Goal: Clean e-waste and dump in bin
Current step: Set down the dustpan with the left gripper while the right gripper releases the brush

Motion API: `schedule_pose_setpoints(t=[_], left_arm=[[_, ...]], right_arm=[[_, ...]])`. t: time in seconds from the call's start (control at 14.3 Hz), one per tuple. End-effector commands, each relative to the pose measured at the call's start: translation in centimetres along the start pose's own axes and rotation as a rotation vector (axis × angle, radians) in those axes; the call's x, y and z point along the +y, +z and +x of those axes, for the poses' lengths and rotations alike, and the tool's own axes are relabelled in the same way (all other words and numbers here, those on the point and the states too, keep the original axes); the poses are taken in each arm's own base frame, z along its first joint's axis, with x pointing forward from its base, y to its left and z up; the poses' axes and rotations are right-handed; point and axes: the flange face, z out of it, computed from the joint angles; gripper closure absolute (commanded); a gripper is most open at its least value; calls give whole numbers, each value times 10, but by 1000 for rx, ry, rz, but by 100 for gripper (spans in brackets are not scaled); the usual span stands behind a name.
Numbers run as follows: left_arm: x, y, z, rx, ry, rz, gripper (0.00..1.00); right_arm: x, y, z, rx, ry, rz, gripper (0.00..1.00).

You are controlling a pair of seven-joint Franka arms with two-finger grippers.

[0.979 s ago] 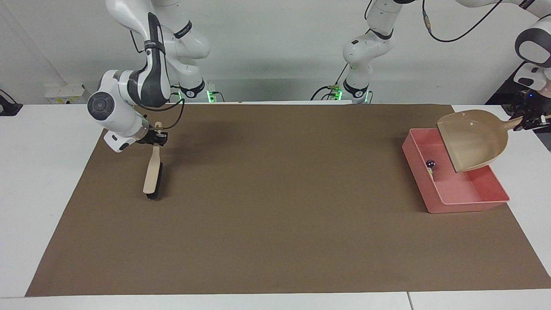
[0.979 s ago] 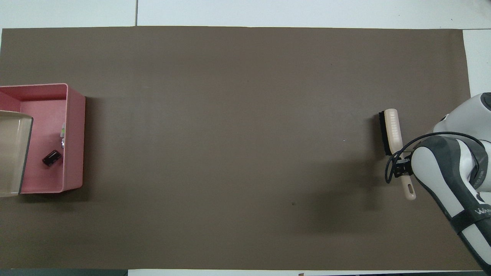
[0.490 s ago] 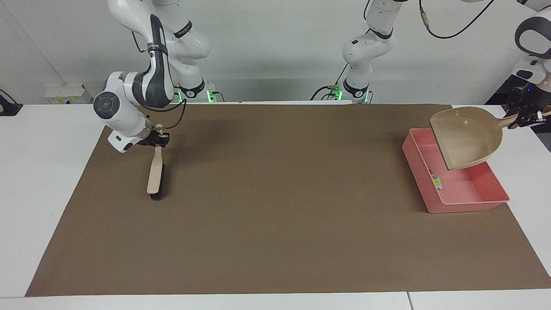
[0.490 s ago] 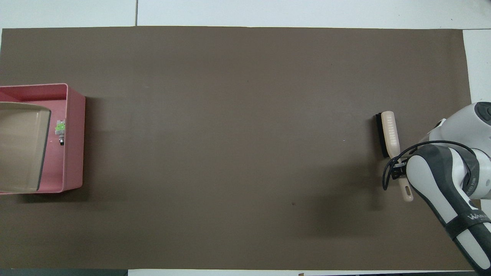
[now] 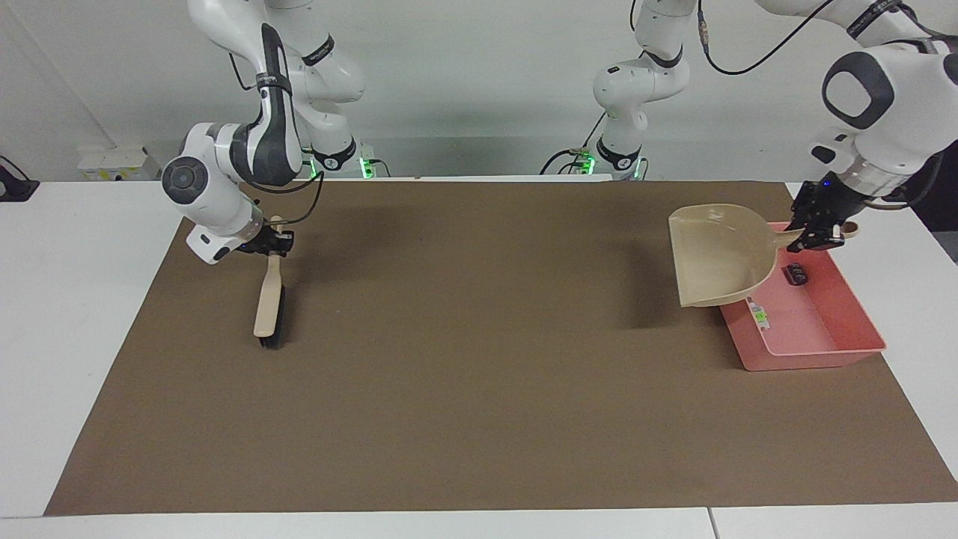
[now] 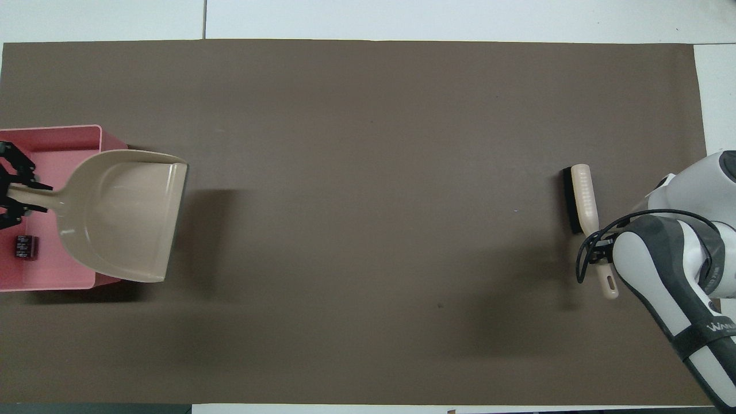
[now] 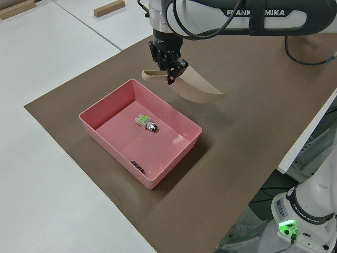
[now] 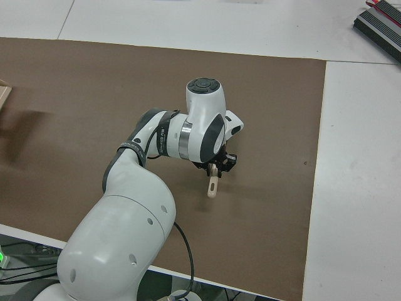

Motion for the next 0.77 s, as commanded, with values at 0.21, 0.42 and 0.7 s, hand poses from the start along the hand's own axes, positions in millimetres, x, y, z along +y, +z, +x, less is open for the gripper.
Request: schedule_pose_setpoints(t=[0.21, 0.42, 0.7], left_arm=[[4, 76, 84, 3, -28, 0, 100], [4, 111, 83, 1, -53, 7, 100], [-3, 135, 83, -3, -62, 17, 100]], right_arm=[[-1, -38, 3, 32, -26, -11, 1], [-21, -91, 9, 45, -56, -22, 1], [-25, -163, 4, 120, -56, -34, 1]])
